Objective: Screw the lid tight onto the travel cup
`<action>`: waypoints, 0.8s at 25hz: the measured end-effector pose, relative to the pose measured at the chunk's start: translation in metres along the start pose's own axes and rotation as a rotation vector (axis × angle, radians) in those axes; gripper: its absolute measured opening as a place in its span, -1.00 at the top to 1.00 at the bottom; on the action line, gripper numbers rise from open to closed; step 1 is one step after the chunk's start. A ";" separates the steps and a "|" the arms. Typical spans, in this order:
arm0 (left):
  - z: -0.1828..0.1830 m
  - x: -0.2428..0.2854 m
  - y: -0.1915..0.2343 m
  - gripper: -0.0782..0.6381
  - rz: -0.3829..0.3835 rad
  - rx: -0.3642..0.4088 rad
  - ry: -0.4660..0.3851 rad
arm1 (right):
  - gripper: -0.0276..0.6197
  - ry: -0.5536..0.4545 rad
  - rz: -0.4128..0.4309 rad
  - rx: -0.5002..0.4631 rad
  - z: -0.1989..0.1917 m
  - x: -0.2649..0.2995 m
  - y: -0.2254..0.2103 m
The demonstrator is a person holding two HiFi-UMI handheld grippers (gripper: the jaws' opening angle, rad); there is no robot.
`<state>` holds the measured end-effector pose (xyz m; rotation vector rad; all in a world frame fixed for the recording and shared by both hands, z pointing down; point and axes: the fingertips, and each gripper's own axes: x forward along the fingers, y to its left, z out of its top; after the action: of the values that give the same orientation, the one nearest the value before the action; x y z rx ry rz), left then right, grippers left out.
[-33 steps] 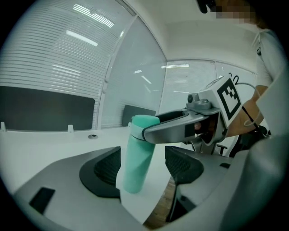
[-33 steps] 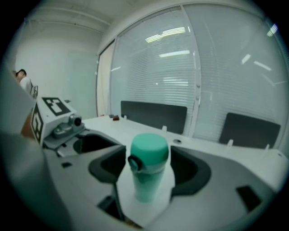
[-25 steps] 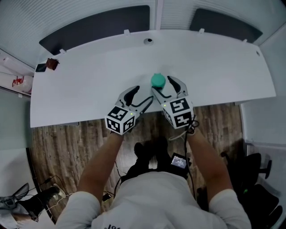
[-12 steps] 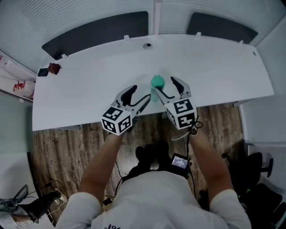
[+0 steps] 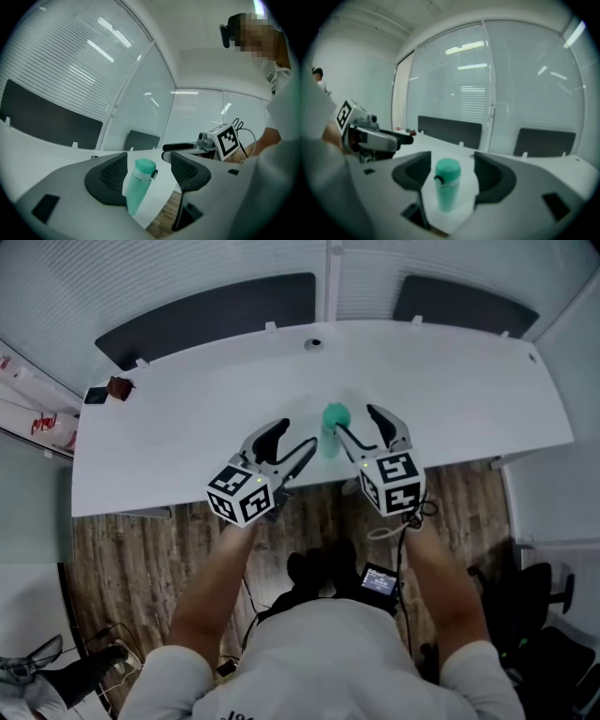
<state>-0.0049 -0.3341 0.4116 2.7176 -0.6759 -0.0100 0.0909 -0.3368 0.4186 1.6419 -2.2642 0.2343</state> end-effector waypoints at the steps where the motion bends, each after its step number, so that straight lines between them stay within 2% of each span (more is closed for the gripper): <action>1: 0.004 -0.002 -0.001 -0.08 -0.004 -0.003 -0.009 | -0.01 -0.005 -0.001 0.009 0.002 -0.002 0.000; 3: 0.012 -0.005 -0.003 -0.06 -0.016 -0.010 -0.028 | 0.02 -0.015 -0.003 0.022 0.007 -0.005 -0.001; 9: 0.030 -0.016 -0.015 0.08 -0.067 -0.028 -0.071 | 0.42 -0.026 -0.020 0.043 0.016 -0.019 -0.001; 13: 0.039 -0.024 -0.023 0.16 -0.094 -0.046 -0.096 | 0.59 -0.041 -0.017 0.059 0.024 -0.029 0.001; 20: 0.051 -0.037 -0.034 0.30 -0.119 -0.070 -0.118 | 0.75 -0.062 -0.013 0.070 0.037 -0.046 0.007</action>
<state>-0.0268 -0.3060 0.3499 2.7021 -0.5345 -0.2205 0.0912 -0.3059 0.3684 1.7214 -2.3140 0.2663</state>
